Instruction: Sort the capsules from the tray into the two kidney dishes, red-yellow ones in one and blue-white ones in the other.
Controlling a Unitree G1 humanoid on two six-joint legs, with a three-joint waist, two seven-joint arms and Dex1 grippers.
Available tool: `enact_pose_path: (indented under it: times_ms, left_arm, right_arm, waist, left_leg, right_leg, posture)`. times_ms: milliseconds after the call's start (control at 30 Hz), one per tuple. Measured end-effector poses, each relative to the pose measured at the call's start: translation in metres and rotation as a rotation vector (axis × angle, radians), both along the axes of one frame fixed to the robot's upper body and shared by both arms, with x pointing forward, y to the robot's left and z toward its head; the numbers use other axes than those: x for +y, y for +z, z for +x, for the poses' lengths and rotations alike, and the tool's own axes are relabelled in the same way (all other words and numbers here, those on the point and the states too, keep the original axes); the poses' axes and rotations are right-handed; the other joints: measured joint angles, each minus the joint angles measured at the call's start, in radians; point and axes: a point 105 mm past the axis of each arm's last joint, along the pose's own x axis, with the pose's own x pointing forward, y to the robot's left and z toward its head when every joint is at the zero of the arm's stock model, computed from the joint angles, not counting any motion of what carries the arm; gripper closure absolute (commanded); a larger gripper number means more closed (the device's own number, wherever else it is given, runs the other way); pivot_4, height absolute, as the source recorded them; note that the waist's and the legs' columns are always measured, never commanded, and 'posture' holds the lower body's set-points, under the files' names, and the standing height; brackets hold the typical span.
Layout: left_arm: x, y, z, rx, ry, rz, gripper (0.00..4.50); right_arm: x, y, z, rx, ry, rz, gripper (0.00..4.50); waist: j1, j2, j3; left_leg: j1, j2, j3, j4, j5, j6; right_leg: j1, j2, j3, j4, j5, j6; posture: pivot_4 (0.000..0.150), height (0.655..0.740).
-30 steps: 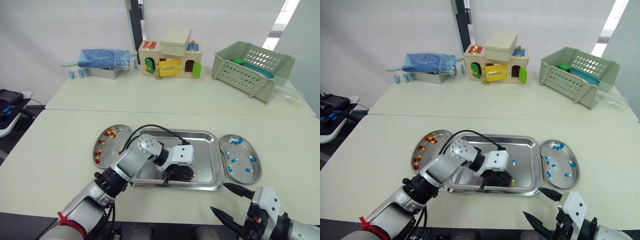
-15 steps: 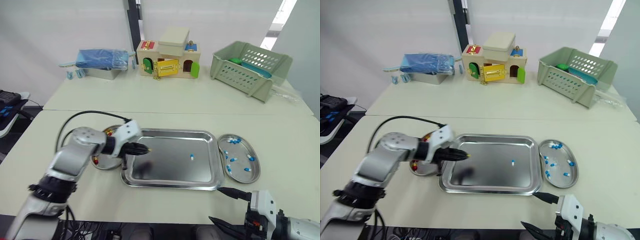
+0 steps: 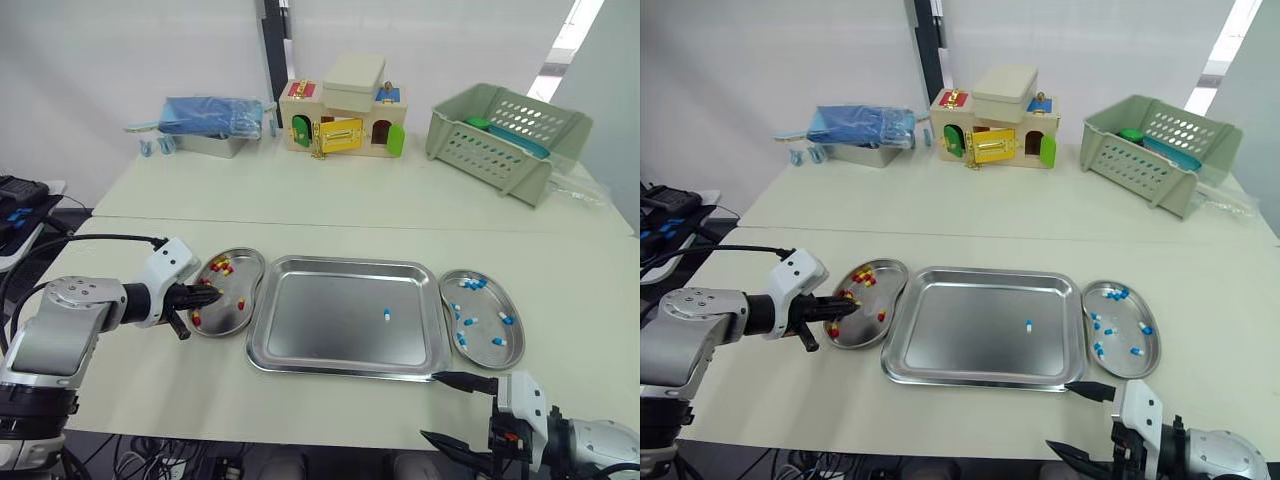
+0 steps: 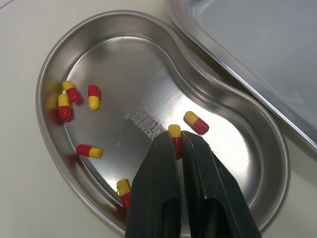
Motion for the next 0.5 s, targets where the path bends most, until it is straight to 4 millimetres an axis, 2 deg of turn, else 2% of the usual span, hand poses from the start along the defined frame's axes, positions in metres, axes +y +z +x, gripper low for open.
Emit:
enact_pose_path:
  times_ms: [67, 133, 433, 500]
  left_arm:
    - [-0.0009, 0.0004, 0.0013, -0.005, 0.003, -0.002, 3.76]
    - [-0.0019, -0.0003, 0.0020, -0.004, 0.002, -0.002, 3.13]
    - [-0.0047, -0.0005, 0.0033, 0.000, -0.008, -0.010, 0.10]
    - [-0.0054, -0.0013, 0.0033, 0.005, -0.010, -0.013, 0.03]
  right_arm:
    - [0.0000, 0.0000, 0.0002, 0.000, -0.001, 0.000, 0.00]
    - [-0.0002, 0.0000, 0.0003, 0.000, -0.005, 0.001, 0.00]
    - [-0.0006, -0.0004, -0.0020, 0.013, -0.026, 0.011, 0.00]
    - [-0.0003, 0.0008, -0.0017, 0.008, -0.027, 0.012, 0.00]
  waist:
    - [-0.001, 0.000, 0.000]
    - [0.000, 0.000, 0.000]
    - [0.000, 0.000, 0.000]
    - [0.000, 0.000, 0.000]
  left_leg:
    - [0.000, 0.000, 0.000, 0.000, 0.000, 0.000]
    - [0.000, 0.000, 0.000, 0.000, 0.000, 0.000]
    - [0.000, 0.000, 0.000, 0.000, 0.000, 0.000]
    - [0.000, 0.000, 0.000, 0.000, 0.000, 0.000]
  right_leg:
    - [0.000, 0.000, 0.000, 0.000, 0.000, 0.000]
    - [0.000, 0.000, 0.000, 0.000, 0.000, 0.000]
    - [0.000, 0.000, 0.000, 0.000, 0.000, 0.000]
    - [0.000, 0.000, 0.000, 0.000, 0.000, 0.000]
  posture:
    - [0.150, 0.7400]
    - [0.150, 0.7400]
    - [0.150, 0.7400]
    - [0.150, 0.7400]
